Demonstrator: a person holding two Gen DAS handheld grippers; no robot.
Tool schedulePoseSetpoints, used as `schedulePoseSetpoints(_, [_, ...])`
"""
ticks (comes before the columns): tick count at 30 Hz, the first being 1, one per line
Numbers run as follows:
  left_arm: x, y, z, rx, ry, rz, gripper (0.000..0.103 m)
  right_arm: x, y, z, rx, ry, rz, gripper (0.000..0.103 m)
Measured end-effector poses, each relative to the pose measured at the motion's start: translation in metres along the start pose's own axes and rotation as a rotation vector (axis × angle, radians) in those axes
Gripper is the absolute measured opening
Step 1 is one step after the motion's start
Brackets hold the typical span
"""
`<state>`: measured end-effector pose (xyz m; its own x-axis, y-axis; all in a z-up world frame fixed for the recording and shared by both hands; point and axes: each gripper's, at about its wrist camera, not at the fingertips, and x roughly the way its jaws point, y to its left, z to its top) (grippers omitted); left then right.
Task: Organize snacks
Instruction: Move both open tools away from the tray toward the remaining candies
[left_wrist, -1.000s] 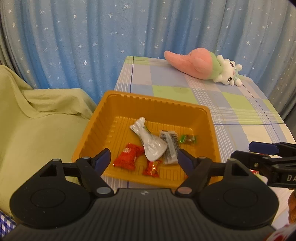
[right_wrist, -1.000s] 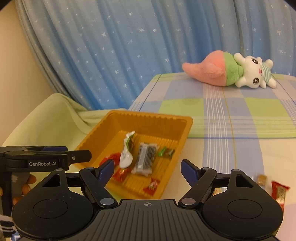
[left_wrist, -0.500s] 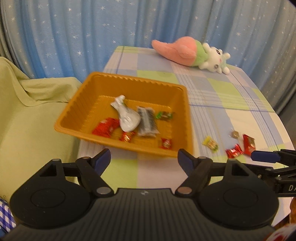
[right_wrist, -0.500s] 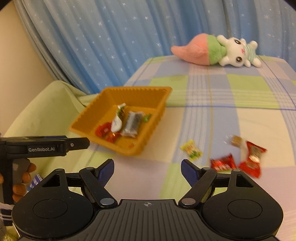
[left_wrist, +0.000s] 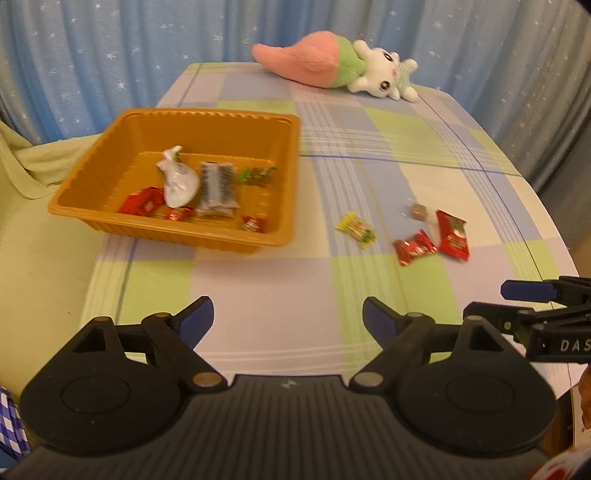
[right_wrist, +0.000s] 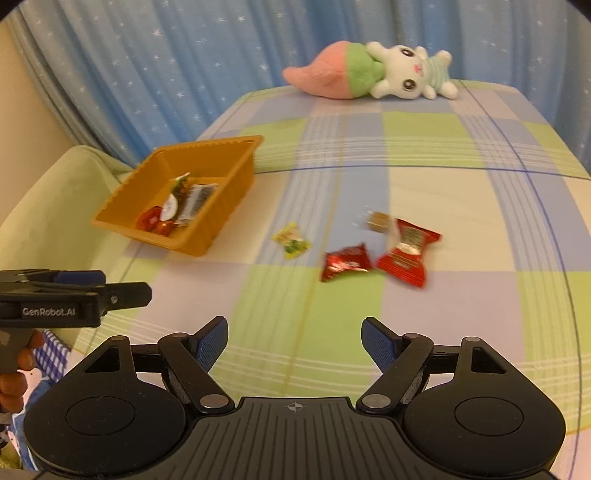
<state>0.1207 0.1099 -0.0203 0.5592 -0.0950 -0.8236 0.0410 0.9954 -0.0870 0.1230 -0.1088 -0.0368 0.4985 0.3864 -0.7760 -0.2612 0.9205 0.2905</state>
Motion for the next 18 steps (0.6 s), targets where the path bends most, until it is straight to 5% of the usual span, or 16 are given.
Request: schedulePoseSetpoints(18, [0.023, -0.055, -0.011, 0.008, 0.088, -0.063, 0.089, -0.012, -0.053, -0.011, 0.088, 0.024, -0.041, 0.079])
